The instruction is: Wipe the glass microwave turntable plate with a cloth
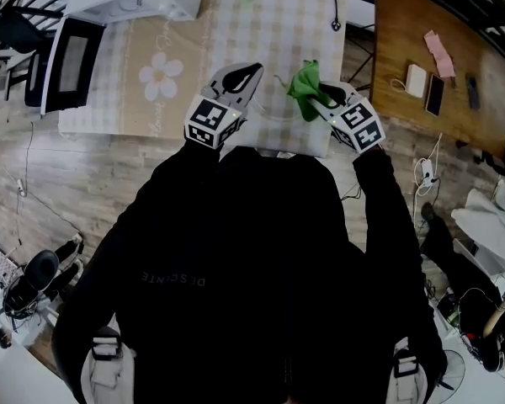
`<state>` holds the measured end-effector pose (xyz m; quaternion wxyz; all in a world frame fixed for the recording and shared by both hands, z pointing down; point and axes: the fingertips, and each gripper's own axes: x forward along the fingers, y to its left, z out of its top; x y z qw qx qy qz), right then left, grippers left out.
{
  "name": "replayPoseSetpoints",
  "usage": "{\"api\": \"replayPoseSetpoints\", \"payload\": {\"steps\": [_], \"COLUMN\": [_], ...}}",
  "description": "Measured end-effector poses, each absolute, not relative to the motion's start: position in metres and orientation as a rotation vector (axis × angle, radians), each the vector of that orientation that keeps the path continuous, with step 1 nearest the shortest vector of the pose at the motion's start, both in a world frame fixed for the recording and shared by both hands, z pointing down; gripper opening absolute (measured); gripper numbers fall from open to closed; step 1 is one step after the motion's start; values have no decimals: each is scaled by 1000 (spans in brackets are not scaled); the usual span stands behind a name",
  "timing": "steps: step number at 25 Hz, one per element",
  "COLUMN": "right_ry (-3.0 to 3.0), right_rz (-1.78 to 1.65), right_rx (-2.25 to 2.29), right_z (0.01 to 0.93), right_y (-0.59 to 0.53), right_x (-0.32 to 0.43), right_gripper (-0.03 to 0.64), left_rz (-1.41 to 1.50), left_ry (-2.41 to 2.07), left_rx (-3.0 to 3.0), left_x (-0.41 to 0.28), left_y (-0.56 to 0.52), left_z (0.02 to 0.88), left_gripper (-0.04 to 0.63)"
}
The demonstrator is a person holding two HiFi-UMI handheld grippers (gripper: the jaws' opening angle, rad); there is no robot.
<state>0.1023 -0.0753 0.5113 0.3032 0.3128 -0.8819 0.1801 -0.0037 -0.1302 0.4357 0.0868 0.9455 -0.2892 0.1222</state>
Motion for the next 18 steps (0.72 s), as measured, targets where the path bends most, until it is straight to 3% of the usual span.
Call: {"api": "replayPoseSetpoints", "payload": {"steps": [7, 18], "right_ry": [-2533, -2696], "right_rz": [455, 147], "right_rx": [1158, 1482], "right_z": [413, 305], "right_y": [-97, -104], "right_x": [105, 116], "right_gripper": [138, 137], "left_rz": [249, 22], "left_ry": [-830, -751], "left_rx": [2892, 2969], "left_x": [0, 19], "left_y": [-133, -131], "left_z": [386, 305], "left_gripper": [21, 21]}}
